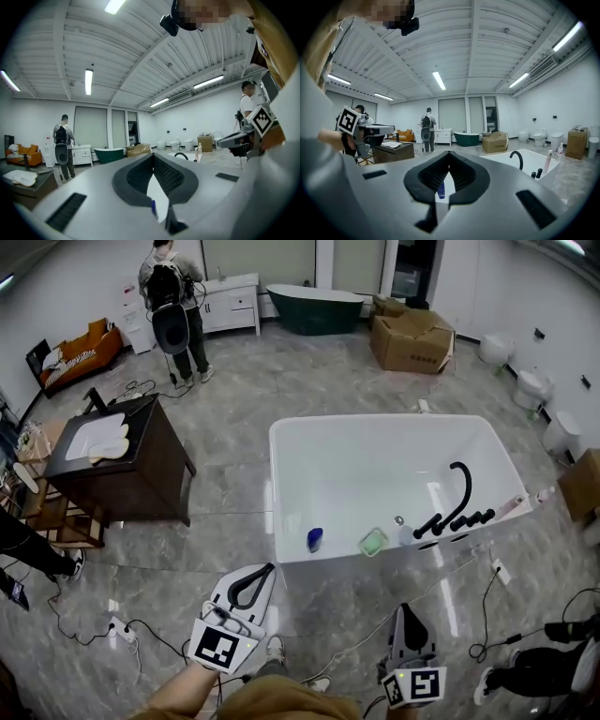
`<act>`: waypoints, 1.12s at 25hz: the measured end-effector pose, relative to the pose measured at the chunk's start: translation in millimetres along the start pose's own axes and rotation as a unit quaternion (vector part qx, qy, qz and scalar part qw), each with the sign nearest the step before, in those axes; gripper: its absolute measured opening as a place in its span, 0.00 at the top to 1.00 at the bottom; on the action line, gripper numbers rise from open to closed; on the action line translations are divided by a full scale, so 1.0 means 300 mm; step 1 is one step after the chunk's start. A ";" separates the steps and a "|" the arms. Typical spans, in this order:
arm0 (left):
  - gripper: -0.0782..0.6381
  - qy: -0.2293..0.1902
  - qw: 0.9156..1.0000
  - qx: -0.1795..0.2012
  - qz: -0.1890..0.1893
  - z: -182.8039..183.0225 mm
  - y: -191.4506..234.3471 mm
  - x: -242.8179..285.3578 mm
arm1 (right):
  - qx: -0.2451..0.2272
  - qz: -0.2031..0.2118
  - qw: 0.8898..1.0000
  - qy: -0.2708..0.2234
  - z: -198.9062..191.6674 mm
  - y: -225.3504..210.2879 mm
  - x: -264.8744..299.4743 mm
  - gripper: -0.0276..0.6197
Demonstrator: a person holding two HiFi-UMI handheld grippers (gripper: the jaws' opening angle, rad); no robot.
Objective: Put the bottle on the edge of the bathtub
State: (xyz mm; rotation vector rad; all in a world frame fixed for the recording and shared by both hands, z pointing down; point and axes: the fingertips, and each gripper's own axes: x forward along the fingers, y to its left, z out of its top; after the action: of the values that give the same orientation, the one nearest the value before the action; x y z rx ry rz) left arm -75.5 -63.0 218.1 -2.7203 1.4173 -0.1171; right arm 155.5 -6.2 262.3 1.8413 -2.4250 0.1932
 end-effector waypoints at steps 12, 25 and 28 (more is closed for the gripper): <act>0.88 0.003 0.999 -0.001 0.032 0.064 0.079 -0.131 | -0.005 -0.004 1.000 -0.002 0.027 -0.015 0.027 0.96; 0.88 -0.014 0.996 0.002 0.088 0.086 0.194 -0.254 | -0.021 0.005 0.999 -0.025 0.125 0.021 0.063 0.96; 0.88 -0.016 0.995 0.013 0.096 0.088 0.213 -0.251 | -0.020 0.004 1.000 -0.023 0.125 0.026 0.066 0.96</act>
State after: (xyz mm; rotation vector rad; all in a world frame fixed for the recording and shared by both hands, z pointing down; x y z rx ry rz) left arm -167.9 -37.0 183.0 -2.5373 1.6452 -0.0811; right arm 142.7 -28.8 227.7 1.8386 -2.4487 0.1020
